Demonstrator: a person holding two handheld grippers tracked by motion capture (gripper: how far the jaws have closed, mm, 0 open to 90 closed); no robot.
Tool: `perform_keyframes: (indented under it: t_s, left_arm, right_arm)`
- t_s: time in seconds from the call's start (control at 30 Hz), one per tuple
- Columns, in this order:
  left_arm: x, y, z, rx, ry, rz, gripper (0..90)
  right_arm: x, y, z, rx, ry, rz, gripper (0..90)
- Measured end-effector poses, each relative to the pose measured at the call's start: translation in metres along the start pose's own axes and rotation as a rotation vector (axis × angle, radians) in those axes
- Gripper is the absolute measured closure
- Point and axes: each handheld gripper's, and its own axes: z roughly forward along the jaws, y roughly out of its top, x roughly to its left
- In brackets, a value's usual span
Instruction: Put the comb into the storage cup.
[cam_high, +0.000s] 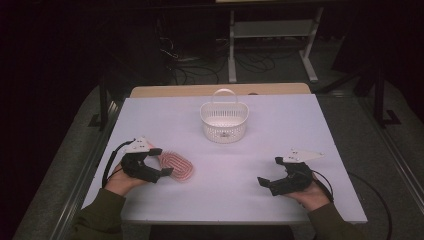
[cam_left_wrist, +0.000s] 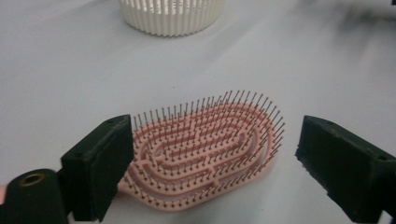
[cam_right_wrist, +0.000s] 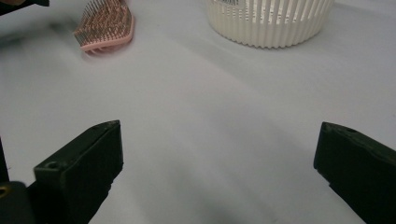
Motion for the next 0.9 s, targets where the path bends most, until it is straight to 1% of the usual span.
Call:
perform_keyframes:
  t_s: [0.2,0.3,0.4,0.47,0.67,0.73,0.9]
  left_arm:
    - [0.001,0.003,-0.001,0.006,0.012,-0.001,15.4]
    - [0.002,0.004,-0.001,0.003,0.019,0.003,18.6]
    - [0.007,0.006,-0.002,0.002,0.02,-0.012,21.6]
    - [0.009,0.008,-0.002,0.001,0.024,-0.014,23.4]
    - [0.013,0.013,-0.002,0.008,0.036,-0.009,31.6]
    - [0.015,0.015,-0.002,0.011,0.033,-0.008,34.7]
    - [0.02,0.019,-0.002,0.02,0.041,-0.014,41.5]
  right_arm:
    - [0.001,0.0,0.001,0.003,0.0,-0.006,1.2]
    - [0.002,0.0,0.001,0.007,0.005,-0.008,1.3]
    - [0.001,0.0,0.002,0.007,0.004,-0.008,1.2]
    - [0.001,0.0,0.002,0.005,0.002,-0.005,1.2]
    - [0.001,0.0,0.002,0.006,-0.001,-0.008,1.2]
    - [0.0,-0.001,0.002,0.008,-0.001,-0.01,1.2]
    - [-0.001,-0.001,0.001,0.006,-0.002,-0.004,1.3]
